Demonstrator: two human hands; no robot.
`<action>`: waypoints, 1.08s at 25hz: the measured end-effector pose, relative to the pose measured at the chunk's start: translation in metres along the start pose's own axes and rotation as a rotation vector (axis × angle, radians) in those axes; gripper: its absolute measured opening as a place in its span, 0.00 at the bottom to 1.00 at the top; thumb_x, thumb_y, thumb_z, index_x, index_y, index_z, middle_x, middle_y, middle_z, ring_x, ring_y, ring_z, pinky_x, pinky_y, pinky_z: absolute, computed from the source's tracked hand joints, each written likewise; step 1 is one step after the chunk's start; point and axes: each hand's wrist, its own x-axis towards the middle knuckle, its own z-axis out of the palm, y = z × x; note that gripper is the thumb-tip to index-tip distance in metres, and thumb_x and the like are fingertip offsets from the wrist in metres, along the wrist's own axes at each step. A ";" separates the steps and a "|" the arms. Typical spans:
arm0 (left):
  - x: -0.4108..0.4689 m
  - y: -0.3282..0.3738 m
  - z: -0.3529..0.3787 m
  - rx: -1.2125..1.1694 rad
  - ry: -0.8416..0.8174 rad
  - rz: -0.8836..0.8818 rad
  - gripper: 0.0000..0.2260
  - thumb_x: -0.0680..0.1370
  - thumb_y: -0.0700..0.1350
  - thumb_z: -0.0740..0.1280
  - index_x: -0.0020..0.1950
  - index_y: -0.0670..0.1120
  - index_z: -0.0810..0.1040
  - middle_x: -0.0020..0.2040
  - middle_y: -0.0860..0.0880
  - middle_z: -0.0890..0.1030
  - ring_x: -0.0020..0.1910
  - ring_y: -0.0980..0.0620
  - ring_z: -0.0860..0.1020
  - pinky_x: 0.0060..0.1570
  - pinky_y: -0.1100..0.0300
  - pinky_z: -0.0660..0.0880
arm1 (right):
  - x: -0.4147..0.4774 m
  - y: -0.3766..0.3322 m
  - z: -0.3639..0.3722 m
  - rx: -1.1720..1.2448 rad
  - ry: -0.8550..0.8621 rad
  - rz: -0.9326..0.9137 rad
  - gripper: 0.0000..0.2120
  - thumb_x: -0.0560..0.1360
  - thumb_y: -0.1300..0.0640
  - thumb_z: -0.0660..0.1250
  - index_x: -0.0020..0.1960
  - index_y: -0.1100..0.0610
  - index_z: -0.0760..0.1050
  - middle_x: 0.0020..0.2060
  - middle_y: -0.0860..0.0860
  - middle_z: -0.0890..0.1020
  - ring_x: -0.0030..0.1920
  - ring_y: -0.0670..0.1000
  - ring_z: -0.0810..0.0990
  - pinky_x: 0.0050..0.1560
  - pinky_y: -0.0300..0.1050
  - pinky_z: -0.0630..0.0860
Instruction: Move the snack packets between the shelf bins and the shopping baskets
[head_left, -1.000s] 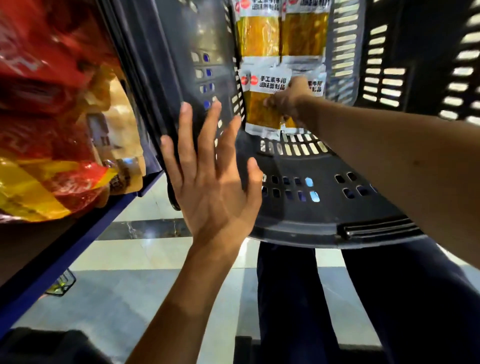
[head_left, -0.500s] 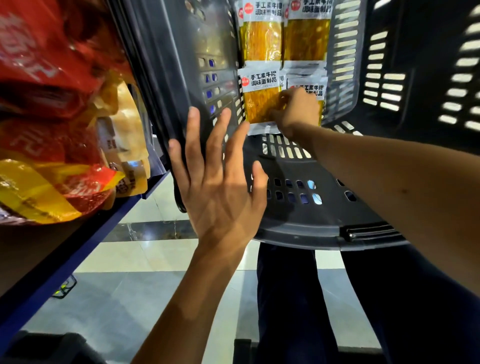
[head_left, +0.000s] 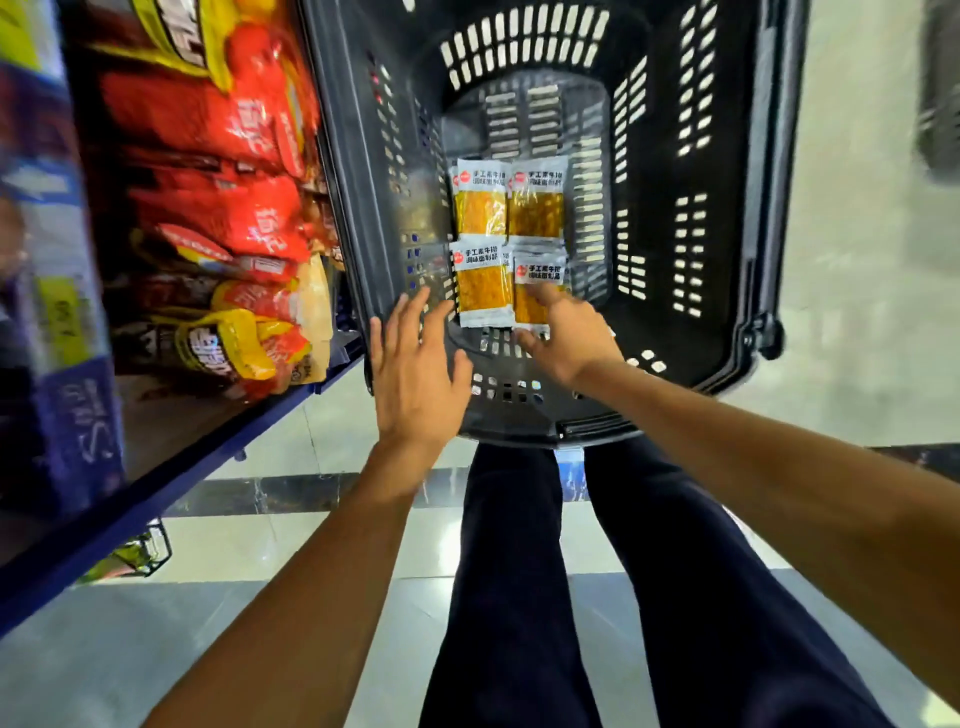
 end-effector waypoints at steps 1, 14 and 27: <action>-0.009 0.011 -0.017 -0.057 -0.037 -0.038 0.21 0.78 0.45 0.62 0.71 0.47 0.68 0.74 0.47 0.64 0.73 0.45 0.61 0.73 0.49 0.55 | -0.025 -0.005 -0.018 -0.002 0.016 -0.024 0.23 0.77 0.52 0.63 0.70 0.56 0.64 0.62 0.57 0.76 0.61 0.59 0.75 0.58 0.49 0.71; -0.202 0.081 -0.178 -0.406 0.092 -0.020 0.15 0.79 0.47 0.64 0.65 0.49 0.73 0.61 0.49 0.78 0.58 0.48 0.77 0.54 0.53 0.74 | -0.309 -0.042 -0.162 0.008 0.289 -0.150 0.18 0.77 0.54 0.65 0.64 0.58 0.70 0.58 0.57 0.78 0.57 0.58 0.77 0.55 0.49 0.72; -0.267 0.120 -0.182 -0.399 -0.277 0.544 0.17 0.78 0.46 0.65 0.66 0.46 0.72 0.60 0.50 0.76 0.58 0.52 0.76 0.55 0.59 0.72 | -0.507 -0.031 -0.016 0.630 0.751 0.409 0.20 0.77 0.51 0.64 0.66 0.58 0.69 0.56 0.55 0.79 0.54 0.56 0.79 0.56 0.52 0.74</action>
